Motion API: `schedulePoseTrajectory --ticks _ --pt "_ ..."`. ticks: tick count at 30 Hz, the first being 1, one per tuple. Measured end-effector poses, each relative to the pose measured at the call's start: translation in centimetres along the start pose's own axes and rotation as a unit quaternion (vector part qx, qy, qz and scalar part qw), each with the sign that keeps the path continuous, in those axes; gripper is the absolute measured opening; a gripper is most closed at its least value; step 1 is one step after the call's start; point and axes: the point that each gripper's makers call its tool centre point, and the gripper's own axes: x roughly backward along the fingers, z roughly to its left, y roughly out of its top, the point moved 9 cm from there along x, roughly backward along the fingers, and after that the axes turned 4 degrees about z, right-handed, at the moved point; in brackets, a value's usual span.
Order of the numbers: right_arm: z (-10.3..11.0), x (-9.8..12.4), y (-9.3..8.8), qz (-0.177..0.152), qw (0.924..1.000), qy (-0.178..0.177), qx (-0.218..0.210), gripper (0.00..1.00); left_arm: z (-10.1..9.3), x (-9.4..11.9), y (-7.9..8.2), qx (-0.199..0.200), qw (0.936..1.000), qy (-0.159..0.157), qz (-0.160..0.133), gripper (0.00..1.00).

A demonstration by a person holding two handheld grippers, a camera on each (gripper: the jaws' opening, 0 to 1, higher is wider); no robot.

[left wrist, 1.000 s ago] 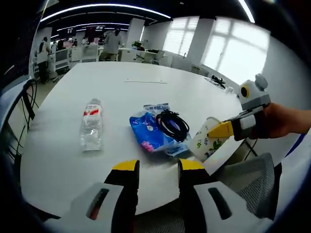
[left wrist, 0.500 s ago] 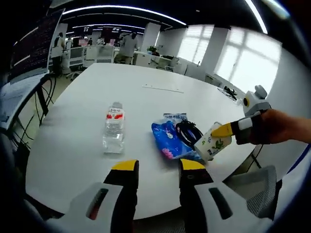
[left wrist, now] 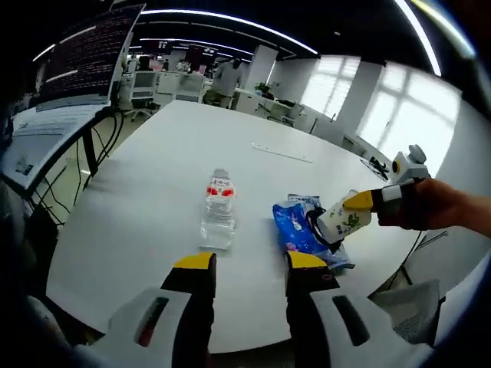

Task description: Arrange the tabletop items into an orderly group along one side of the table until the central work area is clear of visible clutter.

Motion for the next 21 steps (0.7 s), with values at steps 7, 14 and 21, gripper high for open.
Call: schedulePoseTrajectory --ticks 7,14,21 --pt "0.8 -2.3 2.3 0.001 1.0000 0.003 0.006 0.00 0.9 0.0 0.6 -0.010 0.9999 0.005 -0.002 0.36" --pt "1.8 -5.9 5.0 0.004 0.9997 0.005 0.023 0.00 1.8 -0.4 0.6 -0.001 1.0000 0.003 0.000 0.38" --pt "1.8 -8.6 5.7 0.017 0.9978 -0.022 0.060 0.00 2.2 -0.5 0.5 0.002 1.0000 -0.003 0.008 0.42"
